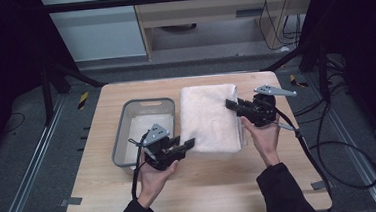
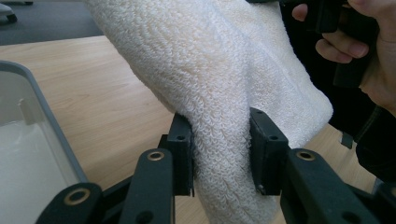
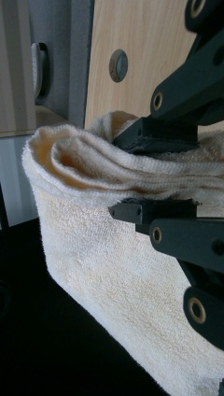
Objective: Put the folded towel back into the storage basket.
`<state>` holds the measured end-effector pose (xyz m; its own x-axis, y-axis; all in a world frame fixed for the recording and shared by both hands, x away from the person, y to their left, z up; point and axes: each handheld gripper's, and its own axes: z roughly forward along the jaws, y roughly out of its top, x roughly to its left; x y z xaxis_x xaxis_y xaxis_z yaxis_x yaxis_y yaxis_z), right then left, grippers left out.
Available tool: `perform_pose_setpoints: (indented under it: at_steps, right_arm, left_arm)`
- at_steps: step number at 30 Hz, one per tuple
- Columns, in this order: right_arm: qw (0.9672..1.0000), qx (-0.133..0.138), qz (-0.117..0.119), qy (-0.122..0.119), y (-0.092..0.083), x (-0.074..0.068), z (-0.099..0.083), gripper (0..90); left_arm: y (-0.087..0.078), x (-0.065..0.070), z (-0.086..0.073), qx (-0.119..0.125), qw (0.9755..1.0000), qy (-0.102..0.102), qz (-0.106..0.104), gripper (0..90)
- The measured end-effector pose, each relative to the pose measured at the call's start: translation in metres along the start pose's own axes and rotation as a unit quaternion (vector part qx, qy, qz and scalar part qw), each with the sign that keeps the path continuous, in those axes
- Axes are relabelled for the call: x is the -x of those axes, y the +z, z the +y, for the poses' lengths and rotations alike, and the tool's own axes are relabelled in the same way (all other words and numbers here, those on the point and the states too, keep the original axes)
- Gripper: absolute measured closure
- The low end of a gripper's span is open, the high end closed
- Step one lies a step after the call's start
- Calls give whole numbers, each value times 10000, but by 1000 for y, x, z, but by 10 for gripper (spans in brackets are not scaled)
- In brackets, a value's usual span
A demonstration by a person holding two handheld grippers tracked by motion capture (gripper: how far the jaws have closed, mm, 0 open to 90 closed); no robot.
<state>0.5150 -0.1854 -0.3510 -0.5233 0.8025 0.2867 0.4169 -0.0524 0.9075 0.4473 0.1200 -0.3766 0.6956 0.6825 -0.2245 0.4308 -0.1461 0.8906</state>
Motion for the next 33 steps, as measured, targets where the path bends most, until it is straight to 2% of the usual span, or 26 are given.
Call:
perform_pose_setpoints:
  at_steps: [15, 33]
  right_arm:
    - [9998, 164, 66, -66, 14, -25, 14, 702]
    - [9995, 221, 111, -178, 37, -56, 26, 702]
  left_arm:
    - [-26, -17, 8, 280, 9995, -96, 127, 649]
    - [-56, -38, 13, 477, 9981, -268, 292, 649]
